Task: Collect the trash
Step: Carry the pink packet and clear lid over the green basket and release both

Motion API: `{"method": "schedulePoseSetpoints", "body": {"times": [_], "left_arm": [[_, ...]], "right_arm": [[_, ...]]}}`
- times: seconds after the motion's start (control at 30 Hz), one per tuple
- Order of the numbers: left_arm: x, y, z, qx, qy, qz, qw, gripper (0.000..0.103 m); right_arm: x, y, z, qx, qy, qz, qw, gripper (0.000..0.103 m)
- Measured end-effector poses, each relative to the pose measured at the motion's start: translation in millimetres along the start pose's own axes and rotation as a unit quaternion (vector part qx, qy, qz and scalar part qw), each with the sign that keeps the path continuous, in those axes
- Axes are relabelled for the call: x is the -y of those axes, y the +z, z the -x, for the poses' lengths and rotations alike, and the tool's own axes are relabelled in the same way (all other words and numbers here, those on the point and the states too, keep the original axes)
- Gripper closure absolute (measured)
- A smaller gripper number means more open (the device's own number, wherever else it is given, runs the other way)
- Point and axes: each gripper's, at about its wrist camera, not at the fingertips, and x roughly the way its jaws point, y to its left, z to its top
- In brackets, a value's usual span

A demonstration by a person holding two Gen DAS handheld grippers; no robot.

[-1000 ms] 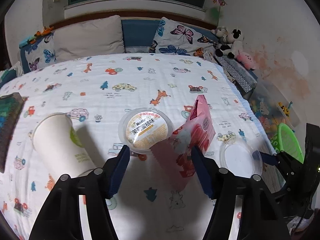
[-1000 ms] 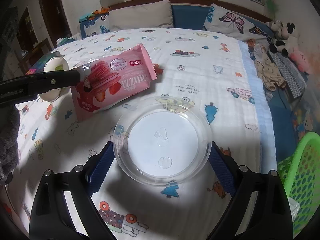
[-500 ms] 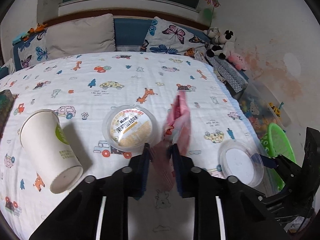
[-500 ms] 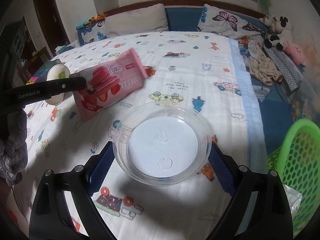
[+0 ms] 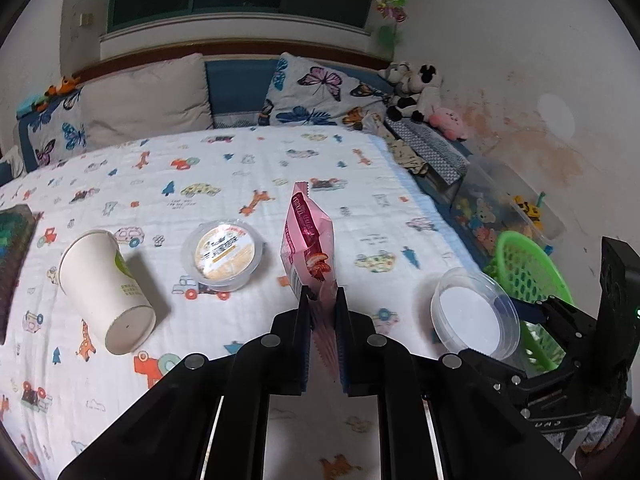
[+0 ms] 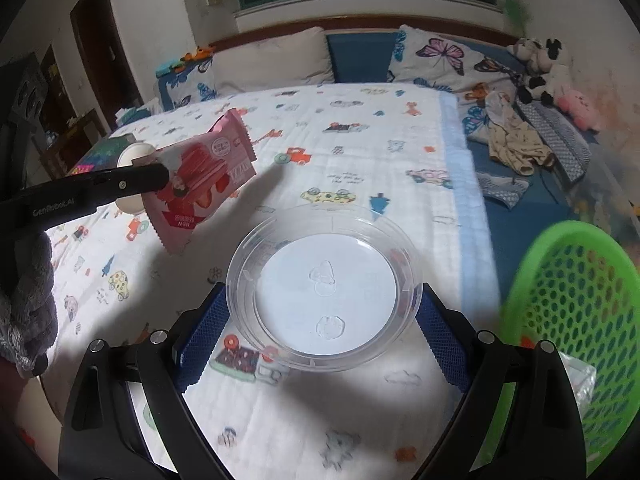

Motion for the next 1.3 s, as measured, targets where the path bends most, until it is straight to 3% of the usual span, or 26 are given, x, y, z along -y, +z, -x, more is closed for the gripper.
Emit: {"method": "schedulePoseSetpoints", "body": {"times": [0.23,0.67,1.03,1.3], "left_arm": [[40,6,19,0.017,-0.023,-0.030,0.9992,0.092],[133,12,14,0.016,-0.070,-0.091,0.9933,0.092],[195,12,-2,0.004,-0.096,-0.134,0.9864,0.092],[222,11,-11,-0.005,-0.107,-0.150,0.9829,0.092]], "right_arm": [[27,-11,35,0.021,-0.028,-0.025,0.999,0.013],[109,-48,88,0.036,-0.087,-0.088,0.992,0.012],[160,-76,102,0.031,-0.112,-0.131,0.985,0.011],[175,-83,103,0.030,-0.112,-0.149,0.982,0.011]]}}
